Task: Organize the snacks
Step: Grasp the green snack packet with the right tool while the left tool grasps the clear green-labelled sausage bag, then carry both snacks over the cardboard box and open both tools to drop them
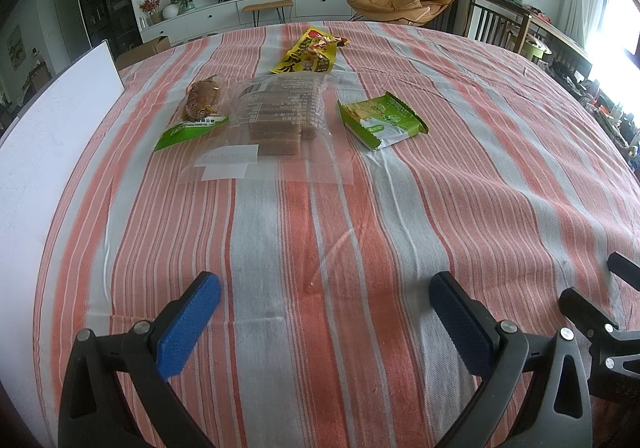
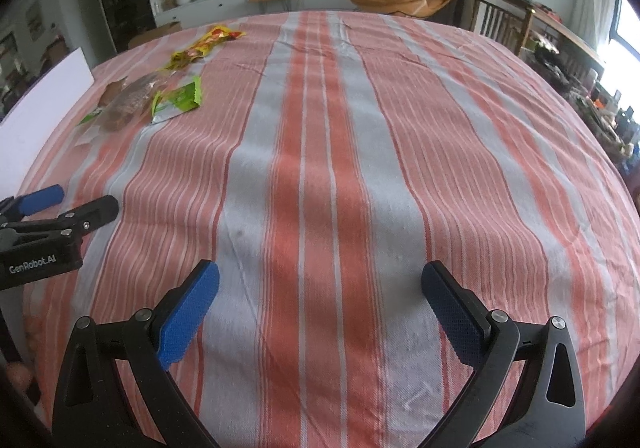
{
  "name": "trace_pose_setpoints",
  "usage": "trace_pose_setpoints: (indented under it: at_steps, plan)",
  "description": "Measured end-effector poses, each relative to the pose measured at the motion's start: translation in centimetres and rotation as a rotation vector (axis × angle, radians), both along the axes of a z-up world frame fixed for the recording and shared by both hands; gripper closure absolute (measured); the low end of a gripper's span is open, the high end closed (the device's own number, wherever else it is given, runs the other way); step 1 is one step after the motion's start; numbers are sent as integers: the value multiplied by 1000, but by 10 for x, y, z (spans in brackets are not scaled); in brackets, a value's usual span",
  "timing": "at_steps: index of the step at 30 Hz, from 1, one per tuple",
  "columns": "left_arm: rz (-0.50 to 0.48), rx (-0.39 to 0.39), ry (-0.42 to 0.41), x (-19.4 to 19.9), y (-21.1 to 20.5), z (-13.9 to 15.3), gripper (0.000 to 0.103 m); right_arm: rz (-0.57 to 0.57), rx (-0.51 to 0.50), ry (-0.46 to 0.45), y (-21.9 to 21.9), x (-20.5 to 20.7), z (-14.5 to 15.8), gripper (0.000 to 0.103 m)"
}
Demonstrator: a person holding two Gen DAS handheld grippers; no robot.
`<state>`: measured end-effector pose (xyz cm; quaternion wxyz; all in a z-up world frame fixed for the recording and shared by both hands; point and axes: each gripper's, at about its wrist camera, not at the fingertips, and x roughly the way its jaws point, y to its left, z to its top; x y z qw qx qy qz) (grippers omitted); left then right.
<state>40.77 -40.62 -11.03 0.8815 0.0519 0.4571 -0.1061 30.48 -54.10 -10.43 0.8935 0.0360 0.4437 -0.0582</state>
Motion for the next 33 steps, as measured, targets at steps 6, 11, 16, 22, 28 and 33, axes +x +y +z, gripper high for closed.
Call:
trace_pose_setpoints:
  at_steps: [6, 11, 16, 22, 28, 33]
  plan:
    - [-101, 7, 95, -7, 14, 5, 0, -7, 0, -9, 1, -2, -1, 0]
    - [-140, -94, 101, 1, 74, 36, 0, 67, 24, 2, 1, -4, 16, 3]
    - [-35, -170, 154, 91, 129, 57, 0, 231, 61, -64, 27, 55, 64, 3]
    - [-28, -240, 239, 168, 127, 50, 7, 354, 49, 99, 73, 168, 40, 4]
    - [48, -105, 264, 215, 103, 26, 23, 367, 4, 195, 102, 191, 14, 41]
    - [-16, -45, 225, 208, 96, 17, 54, 329, 9, 197, 90, 180, 17, 51]
